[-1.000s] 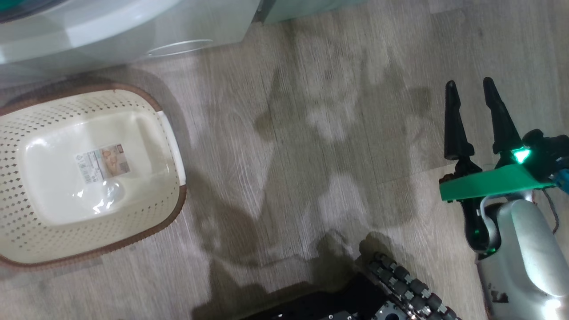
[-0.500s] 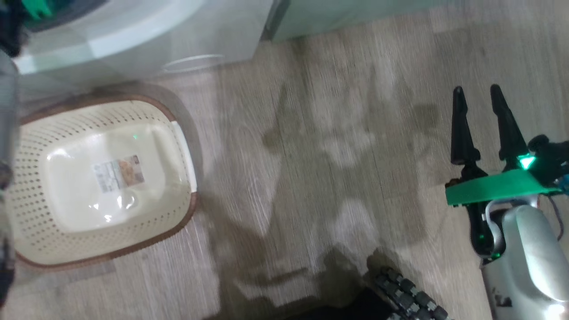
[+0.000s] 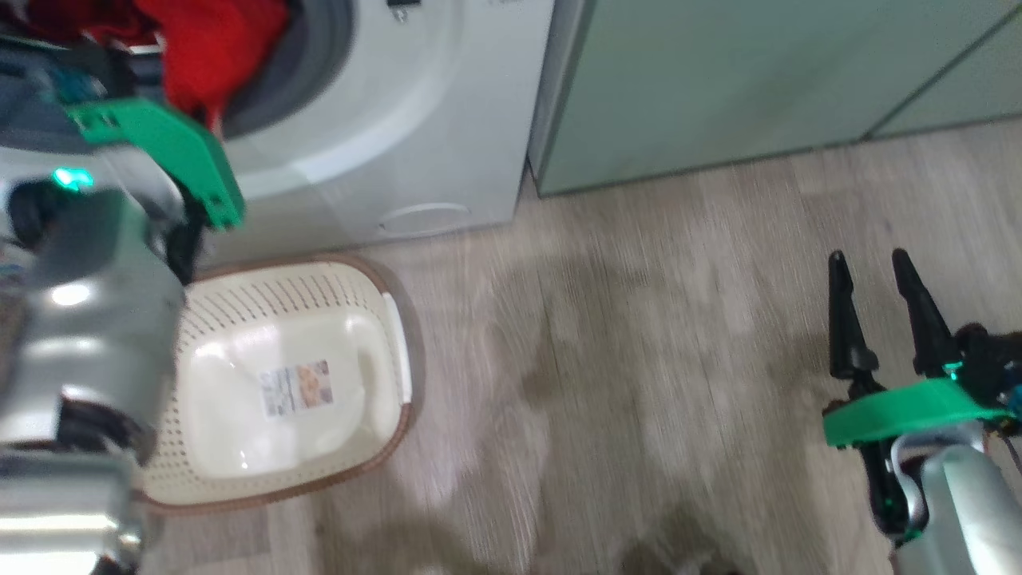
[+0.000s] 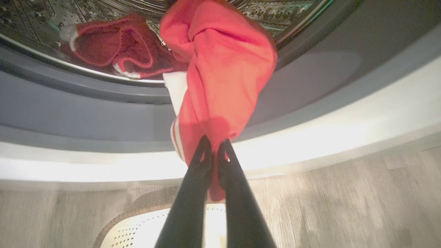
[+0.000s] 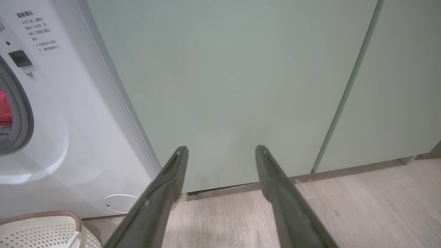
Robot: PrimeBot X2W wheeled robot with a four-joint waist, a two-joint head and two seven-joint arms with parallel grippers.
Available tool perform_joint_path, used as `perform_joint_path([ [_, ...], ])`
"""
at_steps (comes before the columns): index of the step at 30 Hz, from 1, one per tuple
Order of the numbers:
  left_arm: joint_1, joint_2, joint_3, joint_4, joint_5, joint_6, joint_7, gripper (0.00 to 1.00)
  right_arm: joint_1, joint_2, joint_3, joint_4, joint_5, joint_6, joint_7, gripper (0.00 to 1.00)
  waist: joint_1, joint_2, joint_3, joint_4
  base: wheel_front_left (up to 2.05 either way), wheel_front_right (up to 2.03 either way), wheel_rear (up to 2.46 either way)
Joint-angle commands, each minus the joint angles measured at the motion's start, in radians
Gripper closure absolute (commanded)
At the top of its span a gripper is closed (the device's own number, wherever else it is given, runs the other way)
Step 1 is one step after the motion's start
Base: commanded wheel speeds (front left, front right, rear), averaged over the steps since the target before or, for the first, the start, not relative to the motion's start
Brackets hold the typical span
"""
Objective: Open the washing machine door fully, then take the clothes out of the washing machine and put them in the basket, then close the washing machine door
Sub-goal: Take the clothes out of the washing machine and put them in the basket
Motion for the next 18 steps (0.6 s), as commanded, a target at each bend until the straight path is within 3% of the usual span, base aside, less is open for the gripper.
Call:
perform_joint_path([
  [1,0.028,0.018,-0.001,-0.022,-0.011,-0.005,-0.023,1.0,0.03,-0.023,0.012,-0.022,0.004,0.006,-0.006,0.0,0.0,-0.0001,-0.08,0.042,0.0,0.0,0.0],
  [11,0.241,-0.058,-0.129,-0.088,-0.073,-0.006,-0.059,1.0,0.105,-0.038,-0.002,-0.009,0.014,0.006,-0.006,0.0,0.0,-0.0001,-0.209,0.09,0.0,0.0,0.0],
  [18,0.434,-0.074,-0.247,-0.174,-0.167,-0.006,-0.017,1.0,0.15,-0.043,-0.007,-0.007,0.021,0.006,-0.006,0.0,0.0,-0.0001,-0.272,0.114,0.0,0.0,0.0],
])
